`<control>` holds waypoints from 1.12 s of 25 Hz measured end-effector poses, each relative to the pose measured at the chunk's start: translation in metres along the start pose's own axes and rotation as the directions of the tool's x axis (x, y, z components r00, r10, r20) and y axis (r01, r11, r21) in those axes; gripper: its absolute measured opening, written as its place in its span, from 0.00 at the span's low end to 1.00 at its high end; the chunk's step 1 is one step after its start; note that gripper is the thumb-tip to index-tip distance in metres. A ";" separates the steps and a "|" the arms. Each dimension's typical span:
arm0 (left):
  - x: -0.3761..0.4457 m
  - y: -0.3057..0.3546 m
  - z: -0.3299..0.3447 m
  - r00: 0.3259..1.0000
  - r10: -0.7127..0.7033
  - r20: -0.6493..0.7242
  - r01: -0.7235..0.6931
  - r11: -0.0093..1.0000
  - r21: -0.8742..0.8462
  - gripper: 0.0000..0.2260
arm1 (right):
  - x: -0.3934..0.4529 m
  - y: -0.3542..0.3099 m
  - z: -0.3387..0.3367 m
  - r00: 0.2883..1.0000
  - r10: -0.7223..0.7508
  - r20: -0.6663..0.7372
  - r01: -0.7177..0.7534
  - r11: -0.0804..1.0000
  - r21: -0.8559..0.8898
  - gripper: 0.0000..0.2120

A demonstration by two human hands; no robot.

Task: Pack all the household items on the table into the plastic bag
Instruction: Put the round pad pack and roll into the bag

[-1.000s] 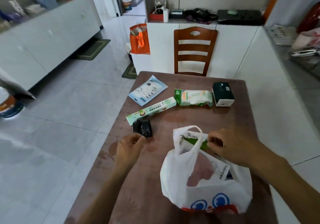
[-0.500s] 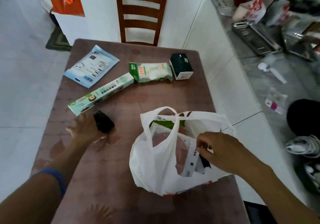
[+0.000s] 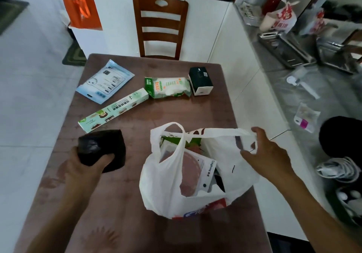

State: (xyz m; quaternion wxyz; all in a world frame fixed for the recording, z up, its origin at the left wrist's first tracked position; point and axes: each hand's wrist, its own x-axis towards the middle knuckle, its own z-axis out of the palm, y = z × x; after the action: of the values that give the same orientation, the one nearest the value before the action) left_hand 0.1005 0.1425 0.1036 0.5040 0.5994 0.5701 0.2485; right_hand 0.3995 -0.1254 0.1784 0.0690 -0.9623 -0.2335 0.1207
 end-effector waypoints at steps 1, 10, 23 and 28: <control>-0.026 0.025 -0.003 0.996 0.086 0.034 -0.084 0.995 -0.055 0.29 | 0.000 0.002 0.001 0.989 0.048 0.139 -0.082 0.965 0.249 0.16; -0.110 0.069 0.173 0.906 -0.027 0.422 -0.227 0.810 0.540 0.32 | -0.012 0.025 -0.030 0.929 -0.176 -0.325 0.368 0.516 0.773 0.13; -0.108 0.060 0.253 0.761 0.077 0.644 -0.507 0.690 0.517 0.12 | 0.012 0.040 -0.043 0.834 -0.487 -0.259 0.534 0.595 0.601 0.06; -0.053 0.126 0.222 0.812 0.316 0.491 -0.504 0.804 0.316 0.08 | 0.065 0.009 -0.035 0.853 -0.449 -0.268 0.521 0.770 0.368 0.10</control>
State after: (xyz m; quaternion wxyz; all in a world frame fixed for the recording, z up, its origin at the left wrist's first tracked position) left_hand 0.3369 0.0421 0.1482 0.3997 0.8455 0.3429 0.0882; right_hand 0.4690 -0.1056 0.1975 0.3261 -0.8362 -0.4356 0.0674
